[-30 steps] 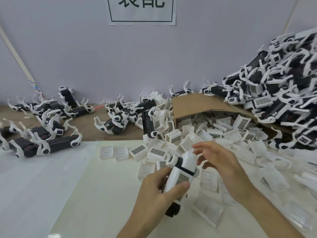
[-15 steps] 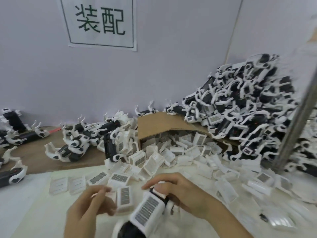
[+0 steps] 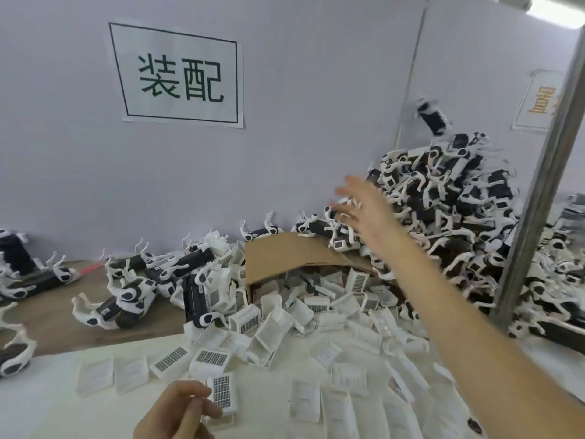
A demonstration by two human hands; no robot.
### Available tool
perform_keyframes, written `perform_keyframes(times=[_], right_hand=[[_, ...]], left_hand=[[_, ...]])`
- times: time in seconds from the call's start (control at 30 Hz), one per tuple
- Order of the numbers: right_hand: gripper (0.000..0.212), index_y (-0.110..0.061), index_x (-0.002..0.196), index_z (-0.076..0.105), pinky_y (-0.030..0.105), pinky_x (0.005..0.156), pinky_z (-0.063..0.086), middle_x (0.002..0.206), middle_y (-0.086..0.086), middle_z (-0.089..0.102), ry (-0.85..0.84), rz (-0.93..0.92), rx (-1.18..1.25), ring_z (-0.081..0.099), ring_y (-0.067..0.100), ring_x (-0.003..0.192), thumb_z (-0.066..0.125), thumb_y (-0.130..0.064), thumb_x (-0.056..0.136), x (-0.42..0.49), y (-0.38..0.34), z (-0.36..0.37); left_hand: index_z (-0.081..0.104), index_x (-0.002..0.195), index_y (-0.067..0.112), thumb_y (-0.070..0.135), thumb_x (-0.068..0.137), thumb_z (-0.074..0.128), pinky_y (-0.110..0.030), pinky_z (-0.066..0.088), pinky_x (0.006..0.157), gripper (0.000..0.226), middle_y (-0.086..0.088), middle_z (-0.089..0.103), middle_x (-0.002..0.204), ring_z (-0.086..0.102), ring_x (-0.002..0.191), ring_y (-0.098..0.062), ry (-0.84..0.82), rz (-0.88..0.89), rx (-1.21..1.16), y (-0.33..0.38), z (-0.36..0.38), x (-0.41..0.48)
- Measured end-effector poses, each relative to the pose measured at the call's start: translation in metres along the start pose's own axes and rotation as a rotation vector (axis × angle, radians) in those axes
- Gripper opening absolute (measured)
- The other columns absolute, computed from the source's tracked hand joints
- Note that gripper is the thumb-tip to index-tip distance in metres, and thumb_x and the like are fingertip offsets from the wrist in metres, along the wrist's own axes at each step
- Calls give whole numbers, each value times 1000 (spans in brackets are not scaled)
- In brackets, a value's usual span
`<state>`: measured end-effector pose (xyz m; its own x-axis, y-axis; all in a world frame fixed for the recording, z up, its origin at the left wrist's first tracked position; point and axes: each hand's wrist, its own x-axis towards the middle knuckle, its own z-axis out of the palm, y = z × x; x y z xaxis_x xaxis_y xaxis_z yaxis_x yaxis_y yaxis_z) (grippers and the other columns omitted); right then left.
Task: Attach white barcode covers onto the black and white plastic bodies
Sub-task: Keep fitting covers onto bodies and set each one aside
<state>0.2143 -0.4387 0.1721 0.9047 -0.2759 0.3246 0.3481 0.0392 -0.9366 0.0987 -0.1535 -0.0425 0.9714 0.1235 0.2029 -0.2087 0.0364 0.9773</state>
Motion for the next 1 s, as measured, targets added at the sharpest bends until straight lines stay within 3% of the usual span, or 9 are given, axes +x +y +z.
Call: perform_keyframes(times=[0.1, 0.3, 0.4, 0.47, 0.57, 0.67, 0.77, 0.9, 1.0], right_hand=[[35, -29, 131, 57, 31, 82, 57, 128, -3, 61, -207, 69, -366, 66, 14, 104, 61, -23, 97, -41, 82, 28], [45, -24, 134, 52, 21, 77, 45, 127, -2, 56, -447, -20, -699, 57, 5, 92, 69, -27, 92, -75, 162, 106], [72, -26, 148, 32, 36, 91, 46, 142, 0, 47, -501, -120, -903, 55, 18, 117, 67, -49, 89, -79, 182, 149], [84, -20, 152, 24, 43, 102, 43, 149, 4, 45, -415, -86, -907, 47, 28, 132, 65, -55, 88, -76, 190, 173], [70, -15, 140, 40, 45, 102, 42, 132, 7, 59, -301, 31, -962, 50, 32, 126, 64, -55, 87, -67, 198, 201], [27, -21, 103, 55, 41, 97, 42, 96, -2, 63, -268, 36, -1021, 58, 27, 111, 66, -39, 87, -66, 206, 213], [13, -20, 95, 63, 33, 79, 51, 90, -2, 69, -234, 106, -725, 65, 20, 89, 71, -24, 85, -65, 202, 215], [16, -11, 99, 69, 22, 50, 44, 75, 1, 70, -202, 500, 180, 59, 11, 59, 74, -17, 85, -81, 162, 196], [21, -7, 95, 69, 23, 54, 47, 75, 7, 68, -355, 707, 567, 58, 15, 59, 72, -21, 80, -111, 138, 168]], left_hand=[[61, 78, -6, -21, 93, 43, -18, 40, 40, 28, -21, 67, 60, 54, 37, -19, 14, -6, 45, 4, -1, -2], [59, 78, -3, -22, 92, 43, -24, 40, 44, 29, -13, 66, 57, 49, 39, -22, 45, -62, 73, 13, 0, -3], [61, 77, 0, -20, 91, 45, -25, 43, 49, 29, -8, 68, 57, 51, 41, -19, 23, -66, 136, 11, -3, -5], [61, 77, 2, -19, 91, 45, -27, 44, 53, 30, -8, 69, 59, 52, 41, -19, 20, -71, 149, 13, -5, -4], [62, 77, 2, -18, 91, 45, -28, 44, 55, 30, -7, 69, 58, 52, 41, -19, 29, -90, 143, 14, -7, -2], [61, 76, 1, -18, 92, 43, -25, 42, 49, 30, -7, 68, 57, 52, 40, -19, 19, -115, 98, 14, -9, 0], [61, 78, 2, -19, 91, 45, -21, 38, 45, 29, -9, 69, 59, 53, 39, -20, 3, -137, 37, 14, -10, 1], [61, 101, 8, -10, 88, 61, -21, 43, 52, 22, -7, 73, 70, 60, 46, -22, -3, -177, -9, 16, -10, 1], [51, 120, 32, 18, 80, 83, -23, 52, 67, 53, 5, 76, 96, 72, 67, -16, 12, -201, -63, 21, -10, 2]])
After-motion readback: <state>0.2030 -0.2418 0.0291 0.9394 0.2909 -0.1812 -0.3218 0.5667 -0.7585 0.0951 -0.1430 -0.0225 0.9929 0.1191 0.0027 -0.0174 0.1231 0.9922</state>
